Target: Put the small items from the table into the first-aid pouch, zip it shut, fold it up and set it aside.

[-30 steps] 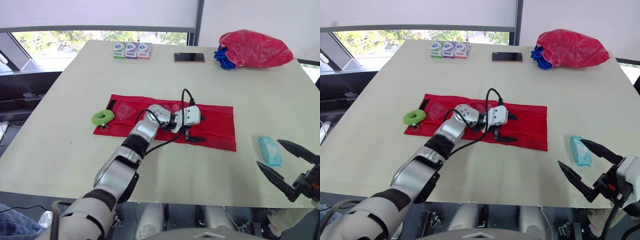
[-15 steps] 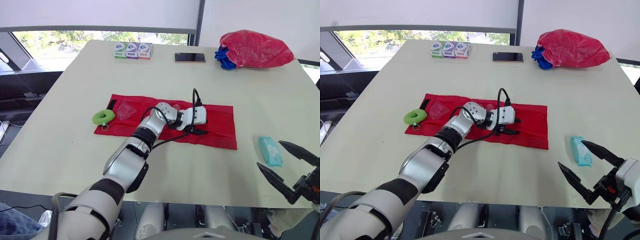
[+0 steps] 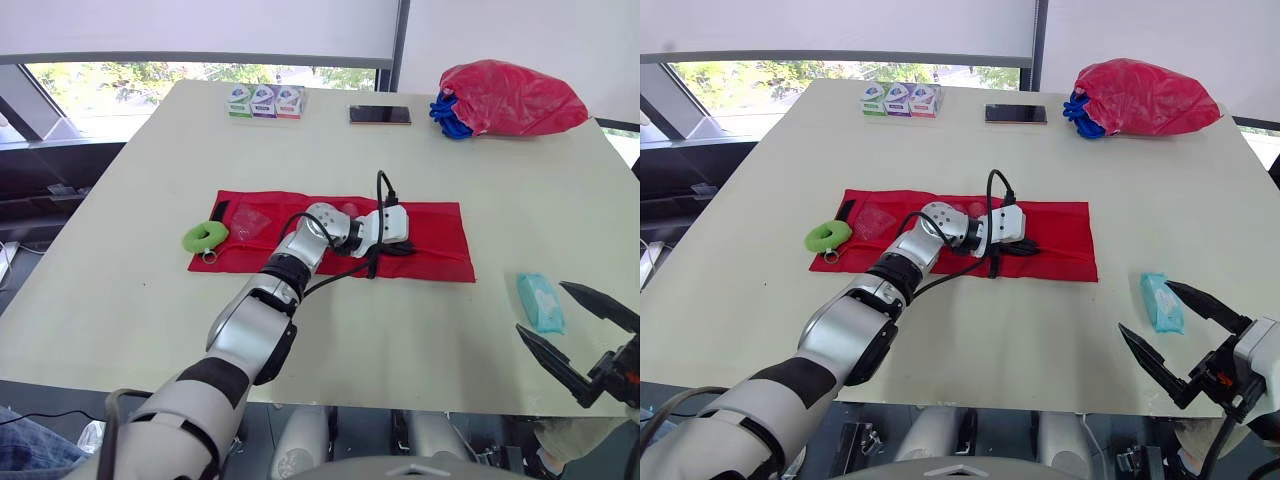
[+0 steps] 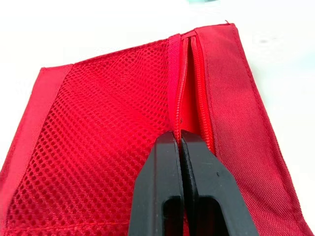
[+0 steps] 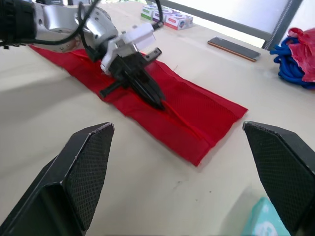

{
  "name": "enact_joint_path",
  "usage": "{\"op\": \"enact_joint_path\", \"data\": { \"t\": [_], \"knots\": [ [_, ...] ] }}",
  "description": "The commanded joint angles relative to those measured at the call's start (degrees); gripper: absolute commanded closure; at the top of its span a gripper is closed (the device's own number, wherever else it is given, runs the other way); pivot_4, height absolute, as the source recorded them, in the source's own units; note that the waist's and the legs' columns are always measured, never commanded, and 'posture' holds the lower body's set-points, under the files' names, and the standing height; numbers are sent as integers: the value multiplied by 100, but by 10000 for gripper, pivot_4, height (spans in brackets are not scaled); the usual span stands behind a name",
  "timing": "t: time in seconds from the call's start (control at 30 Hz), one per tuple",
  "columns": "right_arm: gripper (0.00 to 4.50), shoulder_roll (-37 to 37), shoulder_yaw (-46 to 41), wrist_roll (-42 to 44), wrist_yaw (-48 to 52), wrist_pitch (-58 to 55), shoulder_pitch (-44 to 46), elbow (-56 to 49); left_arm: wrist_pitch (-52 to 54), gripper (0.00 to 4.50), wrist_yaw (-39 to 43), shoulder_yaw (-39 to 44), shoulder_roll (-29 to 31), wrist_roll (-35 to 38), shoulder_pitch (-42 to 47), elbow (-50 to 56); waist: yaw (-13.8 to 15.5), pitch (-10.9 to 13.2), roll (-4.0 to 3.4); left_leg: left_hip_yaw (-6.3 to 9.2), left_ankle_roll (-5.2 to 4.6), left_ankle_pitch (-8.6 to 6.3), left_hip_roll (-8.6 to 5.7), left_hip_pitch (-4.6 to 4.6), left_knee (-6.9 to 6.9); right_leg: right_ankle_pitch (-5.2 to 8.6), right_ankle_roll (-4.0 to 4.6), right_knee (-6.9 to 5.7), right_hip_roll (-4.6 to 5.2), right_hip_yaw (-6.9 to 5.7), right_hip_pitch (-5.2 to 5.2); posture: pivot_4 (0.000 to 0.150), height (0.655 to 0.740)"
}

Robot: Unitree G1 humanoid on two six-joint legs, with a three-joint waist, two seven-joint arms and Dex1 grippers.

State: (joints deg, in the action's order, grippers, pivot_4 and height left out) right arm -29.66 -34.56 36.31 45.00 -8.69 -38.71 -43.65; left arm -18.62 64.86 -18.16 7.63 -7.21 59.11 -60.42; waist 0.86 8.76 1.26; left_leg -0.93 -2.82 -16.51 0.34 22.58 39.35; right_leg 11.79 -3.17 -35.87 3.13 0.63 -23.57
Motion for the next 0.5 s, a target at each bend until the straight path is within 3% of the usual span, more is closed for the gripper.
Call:
{"op": "enact_joint_path", "data": {
  "t": [0.03, 0.33, 0.5],
  "knots": [
    [0, 45, 24, -376, -629, -384, 43, 182, -16, 44735, 61, 174, -50, 186, 65, 341, 0, 0, 0, 0, 0, 0, 0, 0, 0, 0, 0, 0, 0, 0, 0, 1500, 7400],
    [0, 278, 851, -1084, -2373, -2035, 901, 621, -19, 44735, -47, 222, -62, 231, -67, 722, 1, -2, -2, 0, 0, 0, 2, 2, 0, 2, 5, -1, -2, 10, -2, 1500, 7400],
    [0, 321, 1118, -1276, -2677, -2545, 1154, 878, 46, 44735, -48, 228, -74, 238, -160, 952, 12, -4, -6, 4, 0, 0, 1, 5, 0, 0, 2, 0, -3, 12, -2, 1500, 7400]
  ]
}}
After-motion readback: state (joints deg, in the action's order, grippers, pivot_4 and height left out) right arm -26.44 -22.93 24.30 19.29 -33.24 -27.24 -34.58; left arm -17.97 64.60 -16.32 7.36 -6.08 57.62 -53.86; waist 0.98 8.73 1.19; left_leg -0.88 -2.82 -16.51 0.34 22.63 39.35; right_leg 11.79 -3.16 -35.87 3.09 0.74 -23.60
